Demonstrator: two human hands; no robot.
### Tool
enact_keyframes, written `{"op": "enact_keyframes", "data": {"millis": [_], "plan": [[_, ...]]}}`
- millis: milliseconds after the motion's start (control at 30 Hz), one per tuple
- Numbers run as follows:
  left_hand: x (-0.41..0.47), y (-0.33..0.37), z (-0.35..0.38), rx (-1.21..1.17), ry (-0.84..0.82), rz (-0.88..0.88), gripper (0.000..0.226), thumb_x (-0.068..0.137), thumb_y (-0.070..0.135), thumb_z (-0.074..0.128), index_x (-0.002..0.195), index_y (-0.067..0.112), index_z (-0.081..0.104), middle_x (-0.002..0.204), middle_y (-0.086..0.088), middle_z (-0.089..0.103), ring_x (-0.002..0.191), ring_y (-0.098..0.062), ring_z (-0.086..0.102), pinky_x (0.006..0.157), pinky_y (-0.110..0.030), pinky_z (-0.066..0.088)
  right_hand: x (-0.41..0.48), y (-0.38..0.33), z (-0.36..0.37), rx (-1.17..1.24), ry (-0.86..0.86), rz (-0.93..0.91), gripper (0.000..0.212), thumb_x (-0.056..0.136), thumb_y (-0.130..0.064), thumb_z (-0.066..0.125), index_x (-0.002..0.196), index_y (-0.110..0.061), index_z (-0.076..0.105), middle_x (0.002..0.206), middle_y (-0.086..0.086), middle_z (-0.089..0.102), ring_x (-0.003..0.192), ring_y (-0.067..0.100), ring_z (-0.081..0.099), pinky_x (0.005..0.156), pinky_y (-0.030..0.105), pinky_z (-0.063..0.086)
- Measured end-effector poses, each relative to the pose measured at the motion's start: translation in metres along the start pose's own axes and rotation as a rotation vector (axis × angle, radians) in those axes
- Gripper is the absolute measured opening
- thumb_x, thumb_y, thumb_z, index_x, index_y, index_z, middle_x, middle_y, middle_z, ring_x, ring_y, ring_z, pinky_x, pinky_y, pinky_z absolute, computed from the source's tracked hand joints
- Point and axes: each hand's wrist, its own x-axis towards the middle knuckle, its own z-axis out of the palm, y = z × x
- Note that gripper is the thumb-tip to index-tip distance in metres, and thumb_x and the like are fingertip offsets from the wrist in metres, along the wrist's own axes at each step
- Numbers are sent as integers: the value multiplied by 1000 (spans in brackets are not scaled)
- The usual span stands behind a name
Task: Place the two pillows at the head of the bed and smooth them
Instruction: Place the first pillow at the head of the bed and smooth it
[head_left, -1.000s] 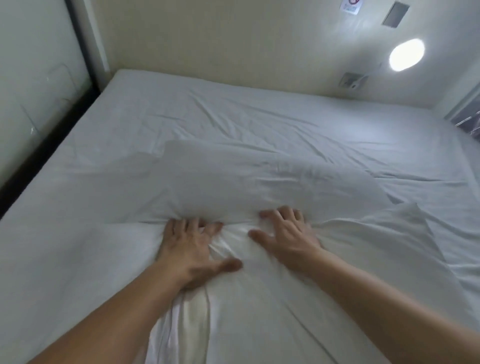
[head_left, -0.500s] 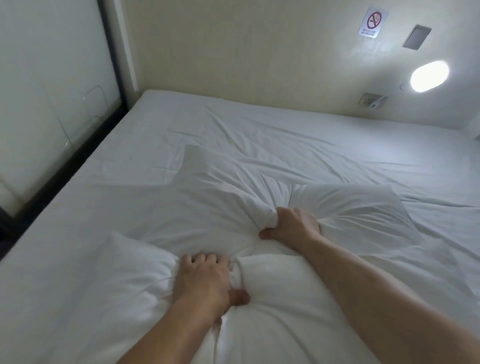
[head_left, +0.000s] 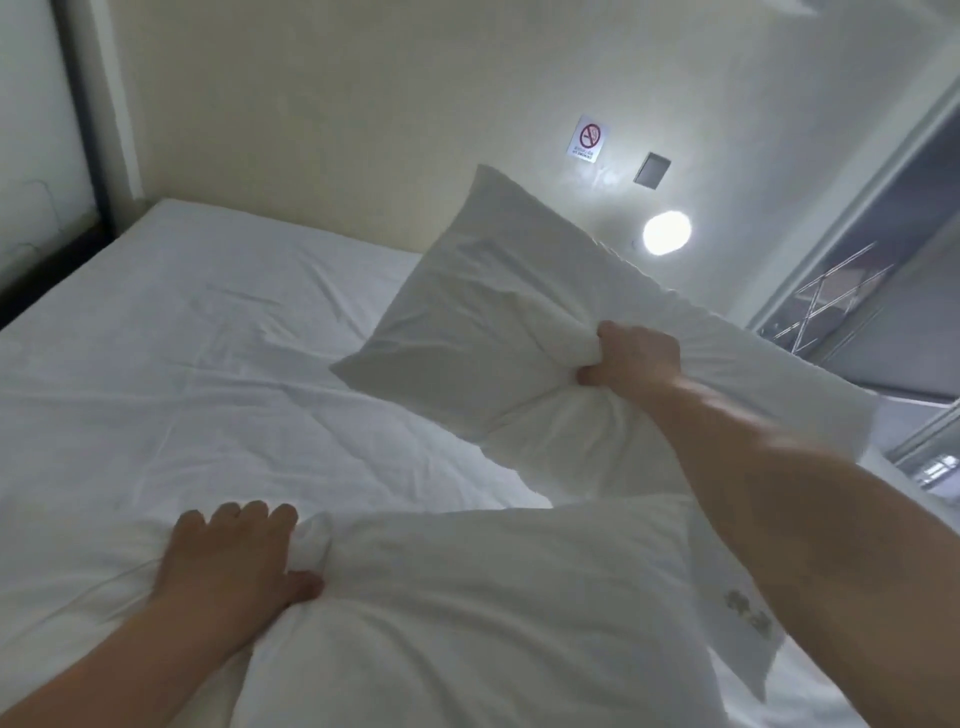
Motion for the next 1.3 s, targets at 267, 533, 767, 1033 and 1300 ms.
{"op": "enact_keyframes", "data": {"millis": [267, 533, 767, 1033, 1300], "plan": [[-11, 2, -11, -19, -13, -12, 55, 76, 71, 51, 115, 32, 49, 122, 5, 56, 118, -18, 49, 90, -37, 33, -60, -31, 41, 307, -484, -144, 79, 78, -67, 64, 139, -20, 46, 141, 3, 48, 127, 27, 47, 106, 39, 36], [-21, -3, -9, -16, -17, 104, 44, 82, 55, 59, 114, 27, 47, 123, 0, 59, 116, -23, 54, 92, -40, 33, -171, -110, 75, 369, -930, -388, 86, 40, -54, 89, 118, -37, 56, 114, -14, 66, 106, 13, 61, 96, 37, 50], [8, -46, -91, -168, 341, 99, 30, 86, 52, 57, 93, 27, 42, 101, 1, 66, 100, -25, 61, 78, -37, 31, -125, -113, -21, 409, -343, -425, 52, 55, -53, 83, 101, -41, 64, 88, -13, 70, 88, 13, 63, 78, 32, 50], [47, -118, -209, 171, 815, 178, 36, 78, 43, 73, 89, 13, 56, 78, -6, 63, 72, -31, 61, 65, -38, 34, -72, -158, -113, 111, 330, -411, 40, 84, -51, 65, 111, -24, 52, 111, 2, 68, 101, 30, 65, 75, 36, 45], [36, -127, -88, 136, -119, 379, 38, 89, 59, 47, 98, 23, 56, 104, -3, 65, 92, -28, 61, 78, -35, 45, -45, -200, -28, 244, -170, -608, 61, 84, -76, 35, 67, -18, 47, 63, -5, 52, 64, 16, 50, 66, 33, 41]]}}
